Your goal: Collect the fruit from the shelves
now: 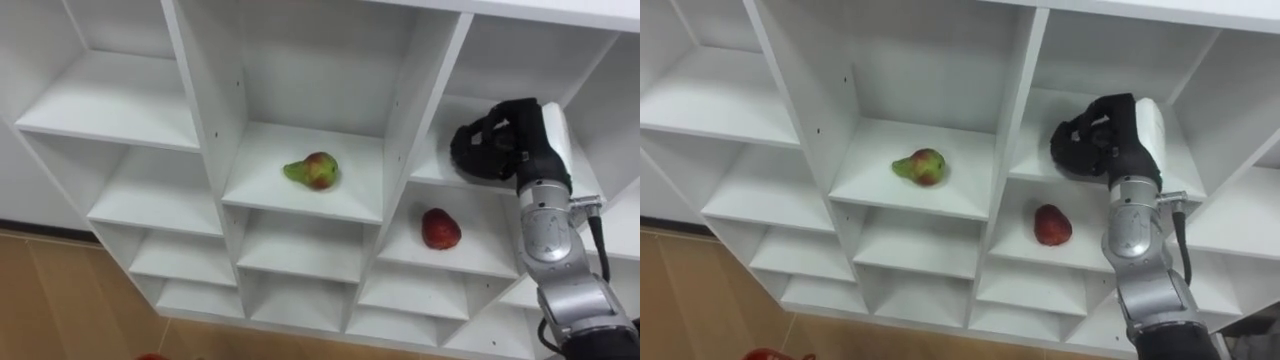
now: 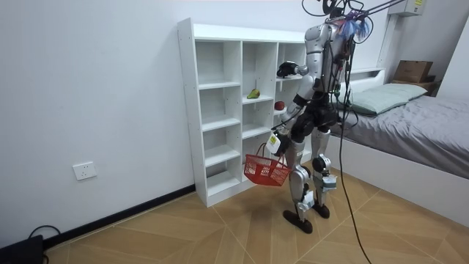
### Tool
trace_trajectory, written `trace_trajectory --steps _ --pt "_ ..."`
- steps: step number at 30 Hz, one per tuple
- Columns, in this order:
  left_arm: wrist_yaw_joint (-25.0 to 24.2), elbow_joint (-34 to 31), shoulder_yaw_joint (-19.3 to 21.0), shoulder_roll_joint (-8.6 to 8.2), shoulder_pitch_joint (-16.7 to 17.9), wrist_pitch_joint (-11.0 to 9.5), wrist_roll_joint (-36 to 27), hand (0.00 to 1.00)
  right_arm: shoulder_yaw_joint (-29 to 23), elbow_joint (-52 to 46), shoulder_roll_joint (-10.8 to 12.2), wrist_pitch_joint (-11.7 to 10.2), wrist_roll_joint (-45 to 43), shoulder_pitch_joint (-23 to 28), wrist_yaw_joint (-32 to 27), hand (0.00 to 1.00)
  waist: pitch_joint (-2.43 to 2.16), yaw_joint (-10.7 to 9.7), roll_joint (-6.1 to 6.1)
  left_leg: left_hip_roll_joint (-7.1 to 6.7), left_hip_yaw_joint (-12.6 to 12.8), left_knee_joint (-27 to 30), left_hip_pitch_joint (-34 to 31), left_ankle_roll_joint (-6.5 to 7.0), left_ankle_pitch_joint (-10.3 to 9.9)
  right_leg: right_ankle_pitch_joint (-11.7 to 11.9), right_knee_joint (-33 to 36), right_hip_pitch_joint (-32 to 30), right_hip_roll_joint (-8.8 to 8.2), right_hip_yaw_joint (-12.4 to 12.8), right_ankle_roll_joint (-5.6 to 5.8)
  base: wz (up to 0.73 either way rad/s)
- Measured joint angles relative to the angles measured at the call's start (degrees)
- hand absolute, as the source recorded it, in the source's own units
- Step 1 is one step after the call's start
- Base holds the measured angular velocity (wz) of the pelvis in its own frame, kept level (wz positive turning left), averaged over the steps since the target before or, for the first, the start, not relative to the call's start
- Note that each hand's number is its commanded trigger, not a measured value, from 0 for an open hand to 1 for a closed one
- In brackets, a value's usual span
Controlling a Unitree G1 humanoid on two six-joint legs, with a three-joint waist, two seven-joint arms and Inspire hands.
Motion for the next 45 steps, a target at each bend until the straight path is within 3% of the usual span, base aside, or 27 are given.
trace_trajectory --steps 7,16,21,26,31,33,35,45 --pt "0.0 -1.8 -0.1 -0.30 -0.9 -2.3 -5.8 1.00 0.1 0.0 0.0 -0.7 0.4 0.5 0.0 1.00 -0.03 -0.1 0.01 -0.06 -0.1 0.3 0.1 0.00 0.0 0.0 0.0 0.2 -0.03 0.0 0.00 0.00" --pt "-0.5 -5.5 -4.7 -0.99 -2.3 -3.3 -8.9 1.00 0.5 0.8 0.7 -2.5 4.3 0.4 -0.1 1.00 0.02 -1.4 -0.17 -0.14 -0.3 0.2 0.4 0.01 0.0 0.0 0.0 0.5 -0.18 0.0 0.01 0.01" --pt "-2.3 -5.9 -8.1 -1.32 -4.9 -3.9 -11.2 1.00 1.3 0.8 1.0 -3.4 4.3 0.4 -0.2 1.00 0.59 -1.6 -1.08 -0.05 0.0 0.0 0.6 0.01 0.0 0.0 0.0 0.6 -0.05 0.3 0.01 -0.02" --pt "-4.1 -5.9 -10.4 -1.39 -5.9 -4.0 -11.5 1.00 2.4 0.8 1.0 -3.8 4.4 0.4 -0.2 1.00 0.28 -2.3 -1.60 -0.07 0.0 0.3 0.5 0.01 0.0 0.0 0.0 0.4 -0.07 0.2 0.01 0.00" --pt "-4.7 -8.7 -13.5 -1.25 -6.3 -4.0 -16.2 1.00 3.4 0.5 1.0 -4.6 4.6 0.3 -0.6 1.00 0.26 -3.0 -0.98 -0.12 0.1 0.3 0.0 0.01 0.0 0.0 0.0 -0.3 -0.09 0.6 0.01 -0.03" --pt "-6.1 -9.5 -14.3 -1.74 -6.7 -4.0 -18.0 1.00 3.7 0.3 1.0 -4.7 4.6 0.5 -0.7 1.00 -0.21 -3.1 -0.22 -0.12 0.2 0.3 0.1 0.01 0.0 0.0 0.0 -0.2 -0.11 0.7 0.01 0.00" --pt "-7.1 -10.4 -14.6 -1.85 -6.8 -4.0 -18.3 1.00 4.2 -0.2 1.0 -4.8 5.1 0.5 -1.0 1.00 -0.34 -3.3 0.35 -0.10 0.2 0.3 0.1 0.01 0.0 0.0 0.0 -0.2 -0.14 0.6 0.01 0.00" --pt "-10.3 -15.1 -18.2 -1.33 -7.1 -4.0 -22.3 1.00 6.0 -2.3 1.8 -4.3 6.9 1.0 0.1 1.00 -0.13 -4.9 0.18 0.12 1.7 0.0 0.9 -0.10 0.1 0.0 0.1 0.1 0.04 1.9 0.01 -0.04"
